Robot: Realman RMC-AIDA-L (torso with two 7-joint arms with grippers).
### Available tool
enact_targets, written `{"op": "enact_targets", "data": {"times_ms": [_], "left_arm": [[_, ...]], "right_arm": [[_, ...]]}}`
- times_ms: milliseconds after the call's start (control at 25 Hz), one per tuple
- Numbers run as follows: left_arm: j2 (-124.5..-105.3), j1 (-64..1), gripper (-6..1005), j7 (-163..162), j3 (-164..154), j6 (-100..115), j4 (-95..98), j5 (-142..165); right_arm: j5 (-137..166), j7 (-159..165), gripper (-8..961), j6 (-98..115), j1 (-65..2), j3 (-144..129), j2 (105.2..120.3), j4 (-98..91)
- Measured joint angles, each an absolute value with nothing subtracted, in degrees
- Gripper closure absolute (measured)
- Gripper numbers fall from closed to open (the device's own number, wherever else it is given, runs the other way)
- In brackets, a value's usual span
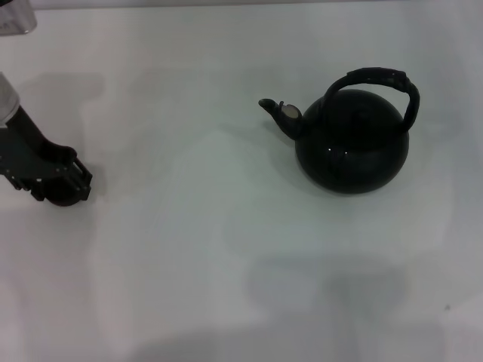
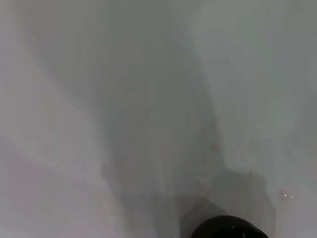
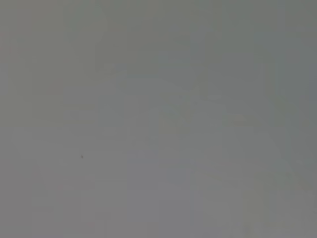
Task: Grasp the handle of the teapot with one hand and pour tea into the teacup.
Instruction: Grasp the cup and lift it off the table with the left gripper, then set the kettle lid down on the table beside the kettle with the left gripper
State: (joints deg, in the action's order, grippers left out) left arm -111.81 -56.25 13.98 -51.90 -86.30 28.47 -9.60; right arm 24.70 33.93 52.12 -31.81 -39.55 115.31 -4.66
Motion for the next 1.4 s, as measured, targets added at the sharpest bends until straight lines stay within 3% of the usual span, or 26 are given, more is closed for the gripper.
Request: {"op": "enact_targets", "data": {"times_ms": [760, 1120, 1400], "left_arm": [[-113.45, -60.54, 312, 14.66, -53.26, -85.65, 28.75, -10.08], [-118.15, -62.44, 312, 15.43, -53.26, -85.54, 31.59, -10.2], [-118.79, -63.51, 313, 16.19, -56.36, -84.8, 30.27, -15.87]], "right_arm": [[24.69, 33.93, 213, 52.12, -31.82, -39.55, 115.31, -4.66], [24.69, 34.01, 213, 52.12, -32.09, -39.59, 115.39, -4.66], [24.69, 34.01, 213, 52.12, -32.17, -39.76, 115.4, -4.66]]}}
